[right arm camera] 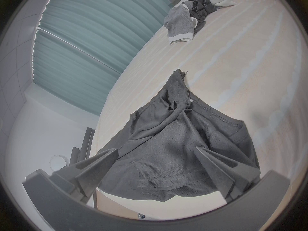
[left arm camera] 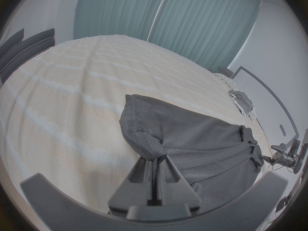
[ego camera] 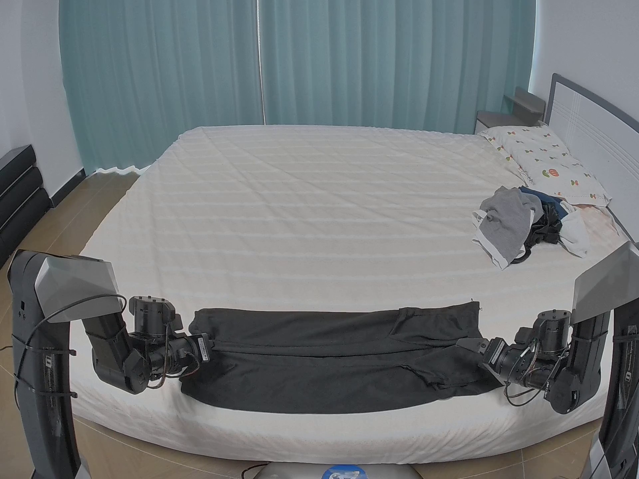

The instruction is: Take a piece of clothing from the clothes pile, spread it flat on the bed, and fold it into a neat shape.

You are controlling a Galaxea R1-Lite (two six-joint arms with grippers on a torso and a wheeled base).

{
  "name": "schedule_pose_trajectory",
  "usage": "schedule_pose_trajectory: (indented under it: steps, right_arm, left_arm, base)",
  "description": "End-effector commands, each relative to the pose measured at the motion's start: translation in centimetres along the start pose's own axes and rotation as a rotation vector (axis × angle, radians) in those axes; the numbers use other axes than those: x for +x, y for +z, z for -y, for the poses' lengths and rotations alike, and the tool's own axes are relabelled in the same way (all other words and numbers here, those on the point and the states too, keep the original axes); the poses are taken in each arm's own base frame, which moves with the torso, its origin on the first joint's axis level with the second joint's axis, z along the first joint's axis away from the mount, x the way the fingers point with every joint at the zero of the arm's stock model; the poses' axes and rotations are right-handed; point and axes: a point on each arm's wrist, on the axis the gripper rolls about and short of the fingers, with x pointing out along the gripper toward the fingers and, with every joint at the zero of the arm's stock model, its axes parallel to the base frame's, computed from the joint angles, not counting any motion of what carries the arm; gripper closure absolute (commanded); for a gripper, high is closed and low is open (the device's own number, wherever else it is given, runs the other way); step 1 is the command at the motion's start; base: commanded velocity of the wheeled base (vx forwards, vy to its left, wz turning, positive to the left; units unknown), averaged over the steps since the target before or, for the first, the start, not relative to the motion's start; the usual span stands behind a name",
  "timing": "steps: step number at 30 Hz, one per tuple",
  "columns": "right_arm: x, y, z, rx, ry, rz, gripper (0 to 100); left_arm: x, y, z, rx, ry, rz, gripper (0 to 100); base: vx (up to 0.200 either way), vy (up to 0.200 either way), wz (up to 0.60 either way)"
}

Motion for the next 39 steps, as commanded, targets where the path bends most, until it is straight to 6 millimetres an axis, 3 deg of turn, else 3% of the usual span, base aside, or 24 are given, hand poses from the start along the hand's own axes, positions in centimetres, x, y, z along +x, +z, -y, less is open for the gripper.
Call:
schedule_pose_trajectory:
  steps: [1, 16, 39]
  right_arm:
    - [-0.1, 0.3, -0.2, -0.002, 0.013, 0.018, 0]
    - [-0.8, 2.8, 0.2, 0.020, 0.034, 0.109, 0]
    - [-0.5, 3.3, 0.4, 0.083, 0.040, 0.121, 0]
  left_arm:
    - [-0.1, 0.0, -0.1, -0.003, 0.002, 0.000, 100]
    - [0.0, 0.8, 0.2, -0.066, -0.009, 0.030, 100]
    - [0.2, 1.2, 0.6, -0.090, -0.020, 0.045, 100]
  base:
    - [0.000, 0.000, 0.00]
    - [0.000, 0.000, 0.00]
    - [0.000, 0.000, 0.00]
